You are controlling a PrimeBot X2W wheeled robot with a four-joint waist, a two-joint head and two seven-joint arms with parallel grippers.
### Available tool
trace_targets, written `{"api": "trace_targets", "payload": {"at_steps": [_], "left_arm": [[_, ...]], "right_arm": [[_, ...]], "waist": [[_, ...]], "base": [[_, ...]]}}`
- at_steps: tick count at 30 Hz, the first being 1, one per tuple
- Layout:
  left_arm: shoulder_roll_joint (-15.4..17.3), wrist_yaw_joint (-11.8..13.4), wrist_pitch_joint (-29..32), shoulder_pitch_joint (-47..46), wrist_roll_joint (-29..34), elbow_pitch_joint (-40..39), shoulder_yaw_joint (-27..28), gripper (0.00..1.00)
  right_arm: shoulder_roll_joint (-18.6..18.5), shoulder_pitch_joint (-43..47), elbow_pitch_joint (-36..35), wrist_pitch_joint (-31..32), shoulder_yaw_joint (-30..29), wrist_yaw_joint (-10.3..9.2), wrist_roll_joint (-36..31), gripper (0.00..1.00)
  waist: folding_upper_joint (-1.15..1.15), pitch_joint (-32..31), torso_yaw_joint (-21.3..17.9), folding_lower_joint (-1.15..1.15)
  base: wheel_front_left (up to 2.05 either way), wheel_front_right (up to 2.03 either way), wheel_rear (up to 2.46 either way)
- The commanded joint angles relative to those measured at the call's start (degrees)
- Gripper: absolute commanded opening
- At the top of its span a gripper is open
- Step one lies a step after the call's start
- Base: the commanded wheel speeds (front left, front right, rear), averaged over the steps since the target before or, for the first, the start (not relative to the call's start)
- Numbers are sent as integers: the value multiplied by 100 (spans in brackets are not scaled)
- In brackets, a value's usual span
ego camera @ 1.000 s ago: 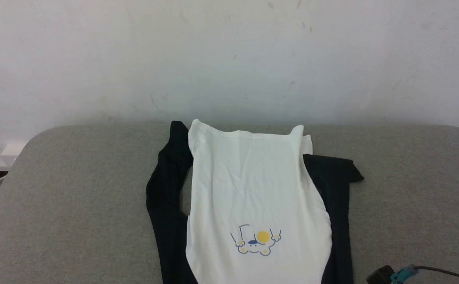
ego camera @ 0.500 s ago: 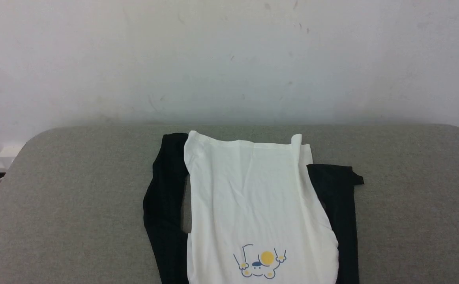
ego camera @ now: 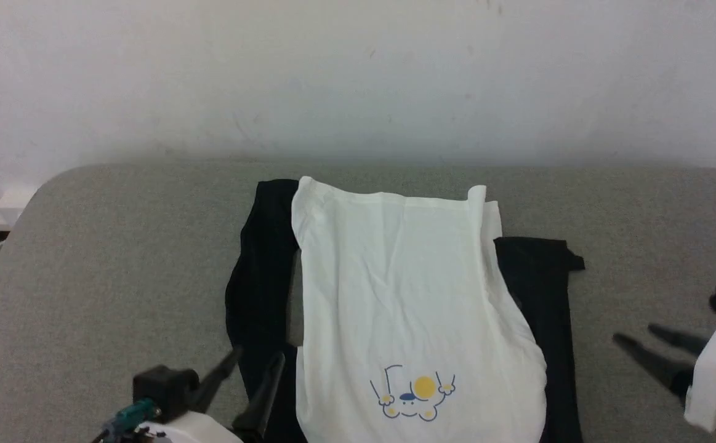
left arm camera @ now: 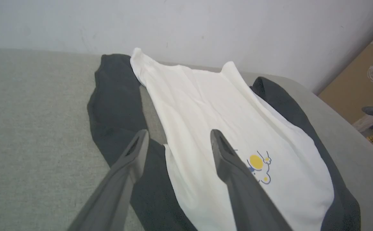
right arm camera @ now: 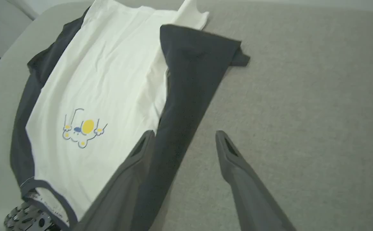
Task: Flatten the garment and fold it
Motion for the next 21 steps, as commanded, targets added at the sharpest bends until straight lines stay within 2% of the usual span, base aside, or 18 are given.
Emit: {"api": "trace_targets", "payload": {"at_steps": [1, 4, 6, 10, 16, 21], "left_arm": [[-41, 63, -111, -115, 60, -24, 81, 100], [-169, 245, -673, -392, 315, -27, 347, 100], [-293, 391, -897, -577, 561, -15, 480, 100], [-713, 524, -1046, -739, 874, -69, 725, 100], [-1269, 354, -1060, -770, 1237, -52, 963, 100], [-1534, 137, -1061, -759, 1443, 75, 1158, 100]], "right_arm": [[69, -156, -28, 16, -91, -5, -137, 100], [376, -632, 146, 88, -670, -5, -1048, 100], [728, -964, 436, 118, -1038, -5, -1515, 100], [1207, -1571, 1093, 314, -1277, -5, -2331, 100], [1493, -2271, 2204, 445, -1434, -5, -3009, 100], [1580, -2677, 2958, 275, -1373, -5, -3319, 100]], "waist": [[0, 227, 92, -1], [0, 522, 189, -1], [0, 739, 280, -1], [0, 1085, 447, -1], [0, 1450, 709, -1], [0, 1628, 865, -1]], "base": [[0, 0, 0], [0, 0, 0], [0, 0, 0], [0, 0, 0], [0, 0, 0], [0, 0, 0]]}}
